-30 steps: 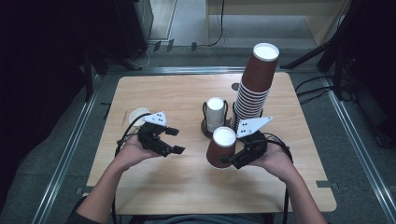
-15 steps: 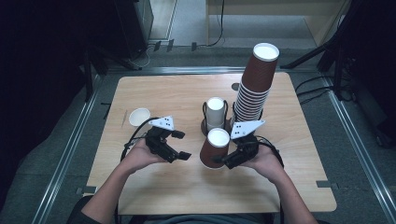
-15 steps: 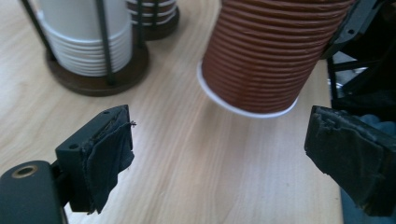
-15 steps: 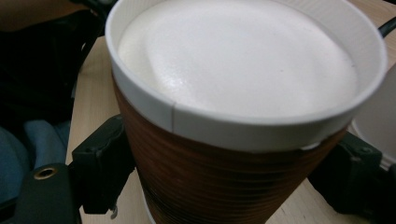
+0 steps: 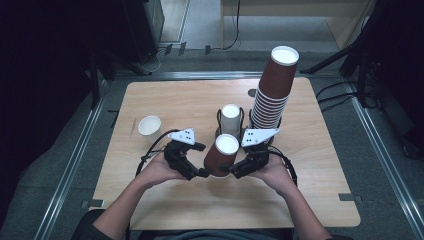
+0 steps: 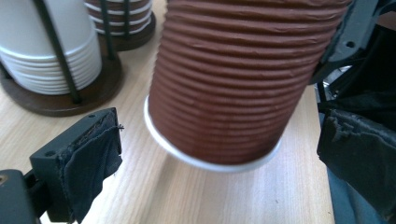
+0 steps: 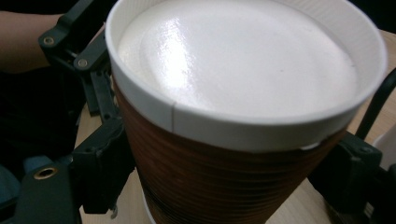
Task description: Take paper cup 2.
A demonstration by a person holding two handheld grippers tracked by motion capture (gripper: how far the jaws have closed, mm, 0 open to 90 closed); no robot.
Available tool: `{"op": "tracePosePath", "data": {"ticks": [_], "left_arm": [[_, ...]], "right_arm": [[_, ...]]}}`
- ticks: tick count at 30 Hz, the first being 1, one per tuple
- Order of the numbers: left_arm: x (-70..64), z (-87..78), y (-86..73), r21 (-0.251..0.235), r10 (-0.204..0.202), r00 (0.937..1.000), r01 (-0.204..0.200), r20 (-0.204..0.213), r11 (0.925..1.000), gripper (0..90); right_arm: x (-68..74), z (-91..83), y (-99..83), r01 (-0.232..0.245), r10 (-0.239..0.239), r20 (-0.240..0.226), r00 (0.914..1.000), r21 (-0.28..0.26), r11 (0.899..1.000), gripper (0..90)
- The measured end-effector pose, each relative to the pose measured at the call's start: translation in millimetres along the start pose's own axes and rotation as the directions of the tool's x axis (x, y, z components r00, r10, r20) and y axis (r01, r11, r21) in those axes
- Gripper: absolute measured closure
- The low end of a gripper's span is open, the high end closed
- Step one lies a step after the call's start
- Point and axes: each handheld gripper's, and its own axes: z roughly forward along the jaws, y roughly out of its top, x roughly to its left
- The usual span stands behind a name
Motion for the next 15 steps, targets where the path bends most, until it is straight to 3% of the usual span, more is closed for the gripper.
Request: {"op": "tracePosePath", "data": {"ticks": [7, 12, 15], "left_arm": [[-1.6, 9.9, 0.9, 0.007, 0.012, 0.9999, -0.012, -0.005, 0.9999, 0.0], [-2.7, 12.8, 0.9, 0.011, 0.022, 0.9997, -0.022, -0.003, 0.9997, 0.0], [-1.2, 13.0, 0.8, 0.007, 0.008, 0.9999, -0.008, -0.014, 0.9999, 0.0]], "right_arm": [[5.6, 6.5, 3.3, 0.008, -0.008, -0.016, 0.9998, -0.01, 1.0, 16.5], [5.9, 9.7, 3.7, -0.018, 0.017, -0.032, 0.9993, -0.036, 0.999, 16.5], [5.9, 11.0, 3.7, -0.037, 0.035, -0.038, 0.9987, -0.052, 0.998, 16.5]]}}
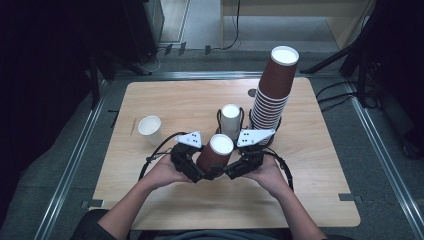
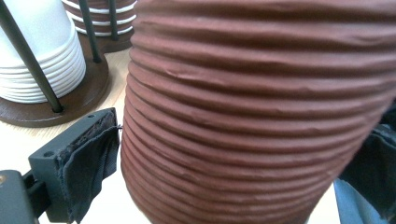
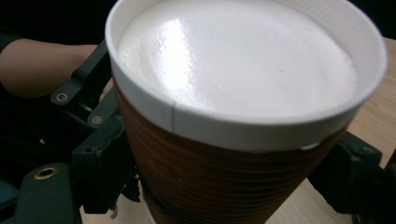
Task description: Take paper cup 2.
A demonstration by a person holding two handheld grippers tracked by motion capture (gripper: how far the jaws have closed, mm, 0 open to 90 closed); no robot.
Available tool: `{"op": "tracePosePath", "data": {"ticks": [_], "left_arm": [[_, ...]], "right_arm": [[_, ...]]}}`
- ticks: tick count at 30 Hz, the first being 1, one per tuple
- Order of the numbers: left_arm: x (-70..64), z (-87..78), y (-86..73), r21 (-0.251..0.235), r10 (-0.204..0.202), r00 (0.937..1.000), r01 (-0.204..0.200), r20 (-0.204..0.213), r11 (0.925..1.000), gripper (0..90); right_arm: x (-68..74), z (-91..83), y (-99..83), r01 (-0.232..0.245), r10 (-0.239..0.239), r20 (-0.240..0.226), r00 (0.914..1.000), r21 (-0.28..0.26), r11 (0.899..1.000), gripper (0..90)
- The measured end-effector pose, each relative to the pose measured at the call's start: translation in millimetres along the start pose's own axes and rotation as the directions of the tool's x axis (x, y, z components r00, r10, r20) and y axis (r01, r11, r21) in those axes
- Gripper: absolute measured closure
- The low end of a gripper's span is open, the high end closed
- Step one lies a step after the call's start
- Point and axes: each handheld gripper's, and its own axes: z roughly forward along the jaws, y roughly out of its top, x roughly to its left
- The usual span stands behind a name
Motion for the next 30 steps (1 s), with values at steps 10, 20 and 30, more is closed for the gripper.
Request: {"op": "tracePosePath", "data": {"ticks": [10, 20, 30], "left_arm": [[0.3, -1.9, 0.0, 0.007, 0.0, 1.0, 0.0, -0.001, 1.0, 7.5], [2.6, -5.0, -0.5, 0.015, -0.005, 0.9997, 0.005, 0.022, 0.9999, 8.2], [6.1, -18.0, -1.2, 0.008, 0.001, 0.9998, -0.002, 0.018, 1.0, 9.3]], "right_arm": [[-1.8, 0.2, -0.6, -0.013, 0.013, 0.01, 0.9999, 0.002, 1.0, 17.1], [-2.3, -1.8, 1.8, -0.046, 0.046, 0.008, 0.9989, 0.023, 0.999, 15.2], [-5.0, -17.9, 3.2, -0.04, 0.039, 0.023, 0.999, 0.04, 0.998, 14.3]]}}
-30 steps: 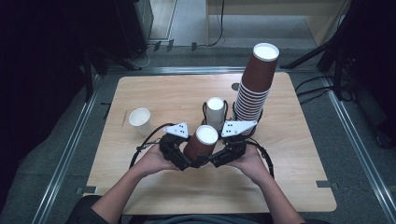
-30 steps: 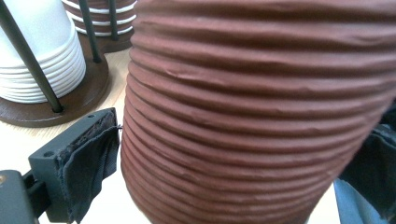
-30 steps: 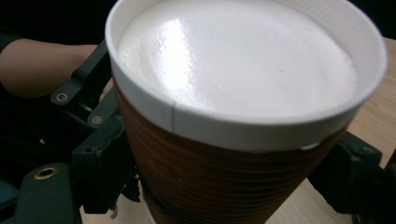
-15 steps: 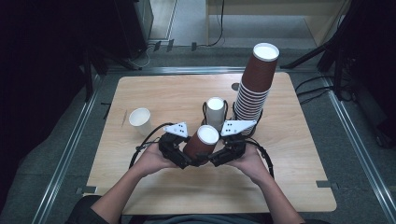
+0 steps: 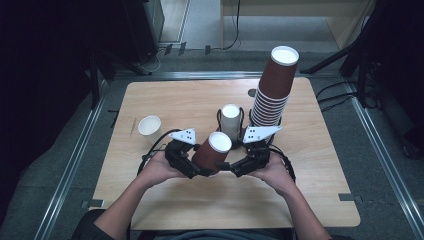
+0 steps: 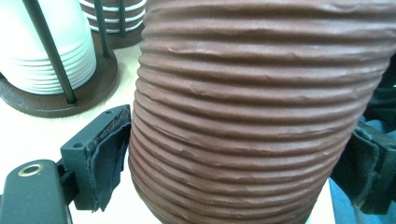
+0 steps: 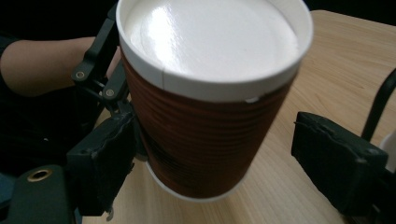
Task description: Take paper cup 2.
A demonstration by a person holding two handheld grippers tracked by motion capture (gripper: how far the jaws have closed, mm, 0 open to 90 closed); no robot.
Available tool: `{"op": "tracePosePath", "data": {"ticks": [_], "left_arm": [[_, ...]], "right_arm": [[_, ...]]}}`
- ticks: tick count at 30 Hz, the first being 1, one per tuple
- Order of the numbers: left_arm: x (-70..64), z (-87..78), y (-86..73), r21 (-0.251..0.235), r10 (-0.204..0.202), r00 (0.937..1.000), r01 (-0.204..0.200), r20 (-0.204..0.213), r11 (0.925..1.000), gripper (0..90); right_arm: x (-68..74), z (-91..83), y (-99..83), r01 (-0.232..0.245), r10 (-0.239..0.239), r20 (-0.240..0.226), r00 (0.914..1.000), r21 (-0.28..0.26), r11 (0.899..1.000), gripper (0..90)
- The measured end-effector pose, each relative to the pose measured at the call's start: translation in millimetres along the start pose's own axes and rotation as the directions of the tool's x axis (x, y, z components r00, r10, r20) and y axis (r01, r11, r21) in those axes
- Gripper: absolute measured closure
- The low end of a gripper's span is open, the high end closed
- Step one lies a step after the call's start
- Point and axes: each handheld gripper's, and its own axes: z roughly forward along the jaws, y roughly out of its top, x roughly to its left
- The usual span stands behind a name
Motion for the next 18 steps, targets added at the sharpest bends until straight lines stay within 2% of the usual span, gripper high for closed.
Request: {"op": "tracePosePath", "data": {"ticks": [6, 8, 11, 14, 15, 18], "left_arm": [[3.3, -9.6, 0.9, 0.019, 0.007, 0.9999, -0.007, -0.013, 0.9998, 9.5], [4.0, -11.9, 0.7, 0.03, 0.011, 0.9994, -0.01, -0.033, 0.9995, 9.6], [5.9, -14.3, 0.6, 0.051, 0.012, 0.9991, -0.01, -0.041, 0.9986, 9.6], [7.6, -15.0, 0.5, 0.079, 0.021, 0.9984, -0.017, -0.053, 0.9967, 9.8], [8.7, -14.2, 0.1, 0.108, 0.029, 0.9973, -0.021, -0.067, 0.9939, 9.8], [10.0, -12.0, 0.1, 0.145, 0.039, 0.997, -0.029, -0.067, 0.989, 9.9]], "right_arm": [[0.8, -9.8, -2.2, 0.025, -0.026, 0.025, 0.9993, 0.057, 0.998, 14.5], [2.0, -11.3, -4.2, 0.032, -0.035, 0.035, 0.9988, 0.091, 0.995, 14.6], [3.4, -12.4, -9.9, 0.038, -0.044, 0.039, 0.9983, 0.141, 0.989, 14.8], [3.9, -12.9, -13.6, 0.048, -0.057, 0.049, 0.9972, 0.173, 0.984, 15.0], [3.8, -13.5, -17.3, 0.057, -0.069, 0.056, 0.9961, 0.196, 0.979, 15.3], [1.7, -14.4, -21.5, 0.056, -0.07, 0.056, 0.996, 0.214, 0.975, 15.6]]}}
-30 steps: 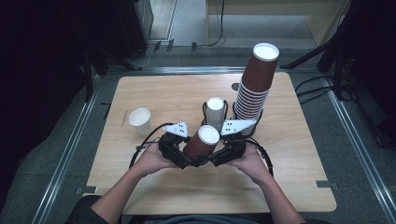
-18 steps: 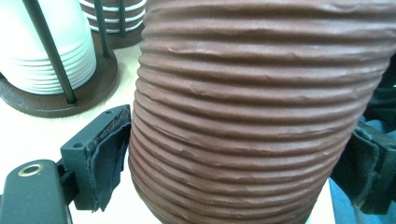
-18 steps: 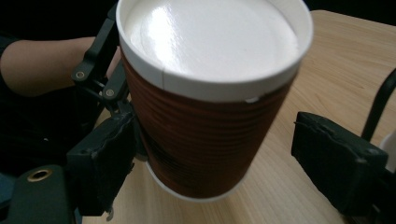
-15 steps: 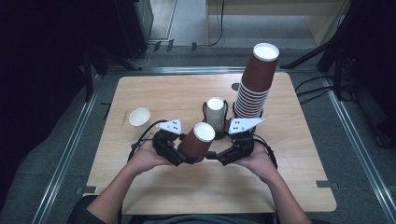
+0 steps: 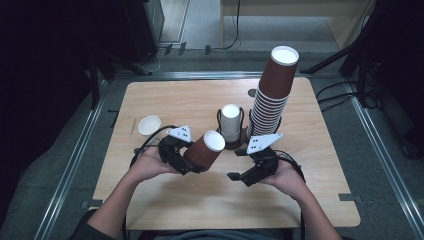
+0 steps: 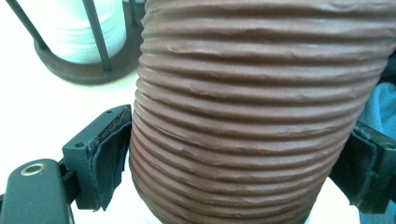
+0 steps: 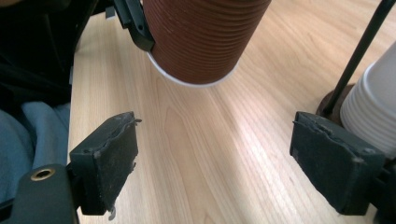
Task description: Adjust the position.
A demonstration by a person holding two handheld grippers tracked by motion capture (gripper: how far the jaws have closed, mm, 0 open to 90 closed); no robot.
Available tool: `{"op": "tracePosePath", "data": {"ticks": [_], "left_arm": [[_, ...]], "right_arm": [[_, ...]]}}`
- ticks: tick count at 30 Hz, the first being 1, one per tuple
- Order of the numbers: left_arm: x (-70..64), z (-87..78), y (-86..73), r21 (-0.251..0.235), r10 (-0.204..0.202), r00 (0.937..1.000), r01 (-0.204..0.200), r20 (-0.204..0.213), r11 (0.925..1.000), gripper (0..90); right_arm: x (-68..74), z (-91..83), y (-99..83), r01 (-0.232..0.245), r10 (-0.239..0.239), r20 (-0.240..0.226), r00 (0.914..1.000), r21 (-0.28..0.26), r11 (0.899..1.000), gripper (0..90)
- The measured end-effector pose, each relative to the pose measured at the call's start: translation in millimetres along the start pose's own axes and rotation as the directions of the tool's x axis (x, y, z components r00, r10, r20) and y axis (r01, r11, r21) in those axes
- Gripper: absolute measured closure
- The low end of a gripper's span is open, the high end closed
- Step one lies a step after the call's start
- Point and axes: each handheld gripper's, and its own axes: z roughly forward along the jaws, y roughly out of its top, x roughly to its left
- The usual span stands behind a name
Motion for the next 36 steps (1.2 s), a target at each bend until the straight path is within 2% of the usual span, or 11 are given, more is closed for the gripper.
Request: {"op": "tracePosePath", "data": {"ticks": [6, 11, 13, 19, 25, 33, 36], "left_arm": [[-0.9, 4.8, 1.2, 0.052, 0.015, 0.9999, -0.015, 0.006, 0.9985, 9.8], [-1.6, 9.4, 1.1, 0.106, 0.023, 0.9997, -0.024, 0.008, 0.9941, 9.8], [-1.8, 10.8, 0.9, 0.112, 0.022, 0.9997, -0.023, 0.009, 0.9935, 9.8], [-3.4, 20.9, 1.4, 0.162, 0.035, 0.9988, -0.04, 0.034, 0.986, 9.8], [-9.1, 30.3, 3.4, 0.19, 0.056, 0.9967, -0.066, 0.059, 0.9795, 9.7], [-14.6, 39.1, 5.1, 0.213, 0.072, 0.9929, -0.091, 0.095, 0.9728, 9.3], [-14.1, 40.5, 4.9, 0.23, 0.068, 0.9926, -0.09, 0.1, 0.969, 8.8]], "right_arm": [[-2.9, 2.7, -2.1, 0.005, -0.005, -0.005, 1.0, 0.019, 1.0, 15.9], [-3.7, 6.5, -2.2, 0.013, -0.013, -0.012, 0.9998, 0.032, 0.999, 15.9], [-4.3, 7.4, -2.0, 0.02, -0.02, -0.014, 0.9997, 0.032, 0.999, 15.9], [-3.9, 8.6, 1.5, 0.036, -0.035, -0.025, 0.9991, 0.021, 0.999, 16.0], [-2.1, 13.5, 6.5, 0.049, -0.049, -0.034, 0.9982, 0.015, 0.999, 15.9], [2.2, 23.6, 16.5, 0.06, -0.058, -0.078, 0.9952, 0.014, 0.998, 16.0], [4.0, 26.5, 17.3, 0.073, -0.071, -0.096, 0.9928, 0.025, 0.997, 22.0]]}}
